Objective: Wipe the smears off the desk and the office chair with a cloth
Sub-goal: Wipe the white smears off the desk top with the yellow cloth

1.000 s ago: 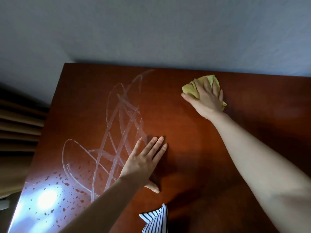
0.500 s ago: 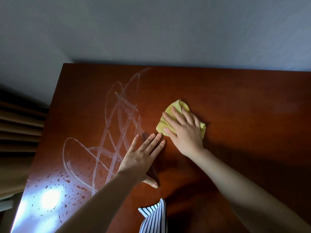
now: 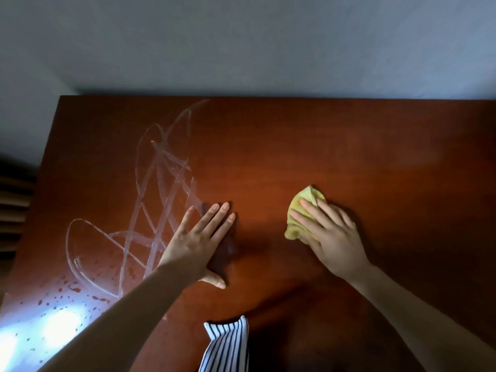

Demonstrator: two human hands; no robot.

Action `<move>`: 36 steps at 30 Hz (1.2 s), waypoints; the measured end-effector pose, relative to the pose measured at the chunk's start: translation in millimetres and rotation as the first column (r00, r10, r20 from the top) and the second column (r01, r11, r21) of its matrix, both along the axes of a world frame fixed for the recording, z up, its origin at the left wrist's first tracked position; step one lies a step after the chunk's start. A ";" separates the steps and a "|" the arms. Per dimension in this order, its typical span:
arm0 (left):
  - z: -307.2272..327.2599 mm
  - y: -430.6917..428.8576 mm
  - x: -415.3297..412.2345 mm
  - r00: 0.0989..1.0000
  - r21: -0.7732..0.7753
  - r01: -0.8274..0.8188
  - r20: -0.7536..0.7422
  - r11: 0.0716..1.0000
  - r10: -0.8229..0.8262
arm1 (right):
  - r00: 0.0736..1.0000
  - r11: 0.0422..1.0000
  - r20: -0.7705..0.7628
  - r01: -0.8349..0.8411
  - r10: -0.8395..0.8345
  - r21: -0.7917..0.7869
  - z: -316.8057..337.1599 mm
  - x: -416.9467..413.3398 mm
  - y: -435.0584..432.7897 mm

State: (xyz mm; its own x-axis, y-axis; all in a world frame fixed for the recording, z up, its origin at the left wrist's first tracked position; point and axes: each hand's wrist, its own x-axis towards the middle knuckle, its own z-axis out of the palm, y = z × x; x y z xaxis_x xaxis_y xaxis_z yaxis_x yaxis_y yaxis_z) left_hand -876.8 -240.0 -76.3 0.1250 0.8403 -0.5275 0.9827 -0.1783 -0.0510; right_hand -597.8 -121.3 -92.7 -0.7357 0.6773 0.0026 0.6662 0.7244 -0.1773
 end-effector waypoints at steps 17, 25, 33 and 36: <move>20.8 15.2 21.6 0.986 -0.071 0.038 -0.158 0.997 -0.049 | 0.728 0.718 0.030 0.682 -0.685 -0.140 -2.8 -34.9 100.4; 37.6 -1.8 20.0 0.998 0.025 0.034 -0.047 0.999 -0.032 | 0.842 0.829 0.104 0.540 -0.530 -0.144 1.7 -42.5 4.7; 37.6 -81.5 -19.0 0.990 0.081 0.133 0.033 0.988 -0.136 | 0.837 0.825 0.153 0.546 -0.526 -0.148 5.8 -67.4 -90.8; 38.6 -114.2 -46.7 0.983 0.098 0.173 0.044 0.980 -0.178 | 0.805 0.792 0.153 0.592 -0.573 -0.151 6.5 -87.8 -141.0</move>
